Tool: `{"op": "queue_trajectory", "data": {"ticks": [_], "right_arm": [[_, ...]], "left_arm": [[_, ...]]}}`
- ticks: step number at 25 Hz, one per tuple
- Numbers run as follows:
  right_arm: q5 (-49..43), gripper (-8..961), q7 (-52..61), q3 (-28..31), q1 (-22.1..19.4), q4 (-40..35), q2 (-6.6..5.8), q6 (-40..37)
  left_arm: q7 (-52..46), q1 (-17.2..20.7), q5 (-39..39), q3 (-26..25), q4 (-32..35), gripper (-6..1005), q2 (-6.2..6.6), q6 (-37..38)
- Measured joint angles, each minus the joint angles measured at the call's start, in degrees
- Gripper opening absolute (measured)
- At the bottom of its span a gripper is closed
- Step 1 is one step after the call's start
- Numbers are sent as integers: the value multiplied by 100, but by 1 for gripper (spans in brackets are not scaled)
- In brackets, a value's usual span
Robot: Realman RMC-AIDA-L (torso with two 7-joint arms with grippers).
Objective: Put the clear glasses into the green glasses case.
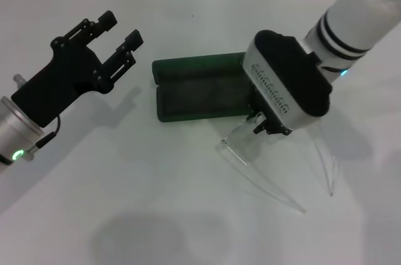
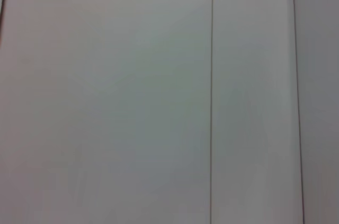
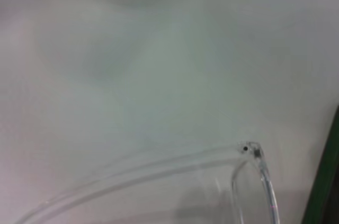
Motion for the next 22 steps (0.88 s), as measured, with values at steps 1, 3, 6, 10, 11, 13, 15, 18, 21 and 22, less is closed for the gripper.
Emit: {"op": "queue_trajectory", "data": {"ticks": [1,3,6,10,11,13,15,18,21,22], "right_arm": [[-14,257,-16,84,-99,-153,-12,-102],[-23,183,-53,301,-276,-432,-32,-287],[-9,173,-204,965,-704,-1030,-41,-637],[383,136,-420,1688,-1488,-1673,-7,-612],[617,110,-458,1786,-1731,-1764,-3,-463],[1344,110,-499,1925,-2203,-1726,11,42],[1695,109,-502,1999,-2324,-1612,16,224],[2741,109,-504,2426,-2391,-1045,-12,269],[3400,109,-494,3162,-2205,-370,-66,-248],[3495,109,-480,3510,-2072,-31,-99,-564]], "left_arm": [[0,16,1,0,0,581,0,2],[0,53,3,0,0,580,0,11],[0,110,3,0,0,580,0,31],[44,126,167,0,0,580,0,130],[64,126,217,0,0,580,1,179],[138,128,312,0,0,581,1,378],[224,106,464,0,4,581,6,600],[404,-23,855,0,9,577,22,906],[572,-208,1114,0,9,574,18,1073],[572,-208,1114,0,9,574,18,1073]]}}
